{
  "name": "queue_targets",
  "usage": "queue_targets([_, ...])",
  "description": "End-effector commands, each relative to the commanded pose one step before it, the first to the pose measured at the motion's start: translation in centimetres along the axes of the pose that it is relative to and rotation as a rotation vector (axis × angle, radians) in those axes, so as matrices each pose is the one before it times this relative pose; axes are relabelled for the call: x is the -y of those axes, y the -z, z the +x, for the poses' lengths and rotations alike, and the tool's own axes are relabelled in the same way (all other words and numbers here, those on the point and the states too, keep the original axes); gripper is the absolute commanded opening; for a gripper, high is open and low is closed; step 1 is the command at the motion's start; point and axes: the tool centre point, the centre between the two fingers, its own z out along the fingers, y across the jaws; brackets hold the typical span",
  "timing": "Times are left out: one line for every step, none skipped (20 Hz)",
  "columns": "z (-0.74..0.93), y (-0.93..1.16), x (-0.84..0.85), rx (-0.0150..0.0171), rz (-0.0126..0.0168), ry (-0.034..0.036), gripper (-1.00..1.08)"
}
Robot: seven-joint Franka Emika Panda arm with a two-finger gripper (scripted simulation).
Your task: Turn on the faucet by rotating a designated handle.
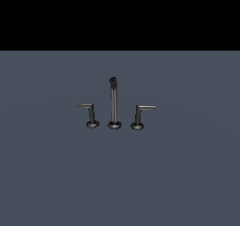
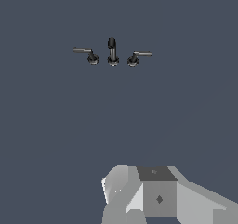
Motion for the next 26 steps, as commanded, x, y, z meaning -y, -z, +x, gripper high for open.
queue_targets([0.0, 0.0, -0.001, 0.0, 0.0, 0.0, -1.0])
queue_targets([0.002, -0.012, 0.007, 0.0, -0.00001, -0.00069, -1.0])
queue_targets([0.007, -0.037, 0.039, 0.00003, 0.00002, -0.00138, -1.0])
queue_targets([0.012, -0.062, 0.056, 0.00005, 0.00003, -0.00258, -1.0])
queue_targets([0.017, -0.087, 0.08, 0.00007, 0.00004, -0.00359, -1.0])
queue_targets([0.022, -0.112, 0.104, 0.00009, 0.00005, -0.00458, -1.0])
queue_targets([0.027, -0.137, 0.124, 0.00011, 0.00007, -0.00569, -1.0])
queue_targets([0.032, -0.162, 0.149, 0.00013, 0.00008, -0.00666, -1.0])
queue_targets([0.038, -0.187, 0.17, 0.00014, 0.00009, -0.00775, -1.0])
queue_targets([0.043, -0.212, 0.194, 0.00016, 0.0001, -0.00876, -1.0])
queue_targets([0.048, -0.237, 0.217, 0.00018, 0.00012, -0.00981, -1.0])
queue_targets([0.053, -0.263, 0.24, 0.0002, 0.00013, -0.01085, -1.0])
queue_targets([0.058, -0.288, 0.264, 0.00022, 0.00015, -0.01188, -1.0])
queue_targets([0.064, -0.313, 0.287, 0.00024, 0.00016, -0.01295, -1.0])
queue_targets([0.069, -0.339, 0.311, 0.00026, 0.00018, -0.014, -1.0])
queue_targets([0.075, -0.364, 0.335, 0.00028, 0.0002, -0.01505, -1.0])
queue_targets([0.08, -0.39, 0.359, 0.00029, 0.00022, -0.01609, -1.0])
queue_targets([0.086, -0.416, 0.382, 0.00031, 0.00024, -0.01716, -1.0])
queue_targets([0.092, -0.442, 0.407, 0.00033, 0.00026, -0.01823, -1.0])
queue_targets([0.097, -0.468, 0.431, 0.00035, 0.00028, -0.01928, -1.0])
queue_targets([0.103, -0.492, 0.455, 0.00037, 0.00031, -0.02028, -1.0])
queue_targets([0.105, -0.501, 0.463, 0.00038, 0.00032, -0.02064, -1.0])
queue_targets([0.105, -0.502, 0.465, 0.00038, 0.00033, -0.02066, -1.0])
queue_targets([0.106, -0.503, 0.467, 0.00038, 0.00034, -0.02069, -1.0])
queue_targets([0.106, -0.504, 0.469, 0.00038, 0.00036, -0.02071, -1.0])
queue_targets([0.107, -0.505, 0.47, 0.00039, 0.00037, -0.02073, -1.0])
